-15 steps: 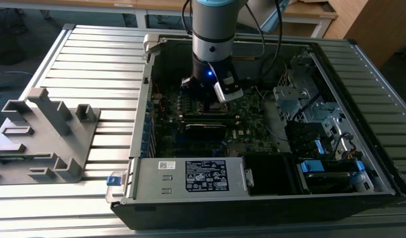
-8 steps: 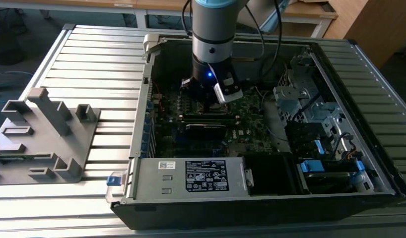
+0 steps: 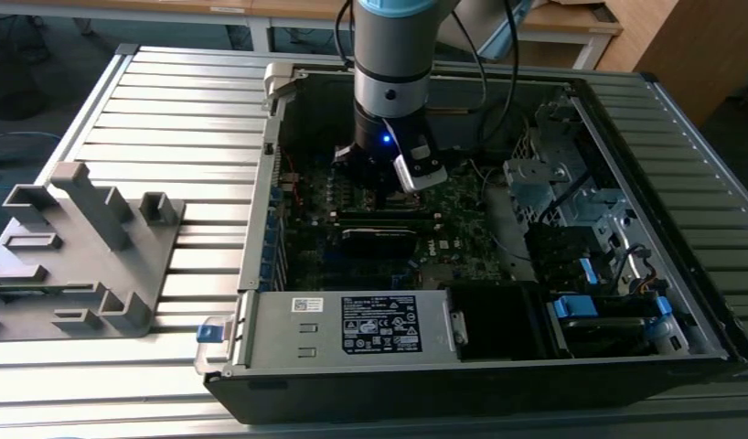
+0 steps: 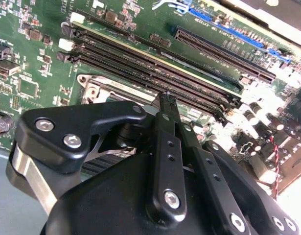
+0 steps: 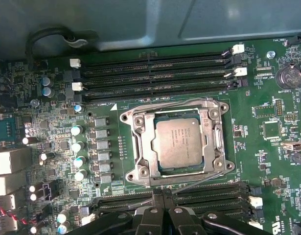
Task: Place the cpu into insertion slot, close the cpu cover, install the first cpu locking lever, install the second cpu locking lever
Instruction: 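Install the second cpu locking lever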
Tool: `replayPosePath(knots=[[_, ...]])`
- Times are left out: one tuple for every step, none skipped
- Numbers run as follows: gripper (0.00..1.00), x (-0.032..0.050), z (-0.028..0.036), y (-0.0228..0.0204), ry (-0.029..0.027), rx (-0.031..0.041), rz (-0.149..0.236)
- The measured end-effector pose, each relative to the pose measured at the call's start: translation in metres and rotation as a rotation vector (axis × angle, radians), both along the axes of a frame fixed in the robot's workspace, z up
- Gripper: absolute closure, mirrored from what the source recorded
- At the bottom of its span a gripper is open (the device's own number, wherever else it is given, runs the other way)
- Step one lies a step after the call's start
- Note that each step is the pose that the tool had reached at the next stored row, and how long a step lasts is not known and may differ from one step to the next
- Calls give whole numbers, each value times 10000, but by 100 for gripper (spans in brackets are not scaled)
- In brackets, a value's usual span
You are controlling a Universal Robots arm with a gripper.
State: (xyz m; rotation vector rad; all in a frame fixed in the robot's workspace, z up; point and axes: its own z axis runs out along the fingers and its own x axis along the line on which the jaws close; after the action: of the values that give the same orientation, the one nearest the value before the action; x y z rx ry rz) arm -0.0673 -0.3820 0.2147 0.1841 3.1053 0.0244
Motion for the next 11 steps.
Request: replayPosePath(knots=[[89,0,0,0,-1,1,0],[89,0,-1,0,-1,2,-1],[89,0,-1,0,-1,1,-1],[89,0,-1,0,-1,1,0],[89,0,-1,0,-1,2,0],[89,0,-1,0,-1,2,0],[89,-2,-1,0,-3,2,-1],[89,-12,-2,0,-14,3,-2],[89,-29,-3,0,-30,4,-1],[89,-51,-2,0,-47,3,0],[89,-73,-1,0,-60,2,-1]])
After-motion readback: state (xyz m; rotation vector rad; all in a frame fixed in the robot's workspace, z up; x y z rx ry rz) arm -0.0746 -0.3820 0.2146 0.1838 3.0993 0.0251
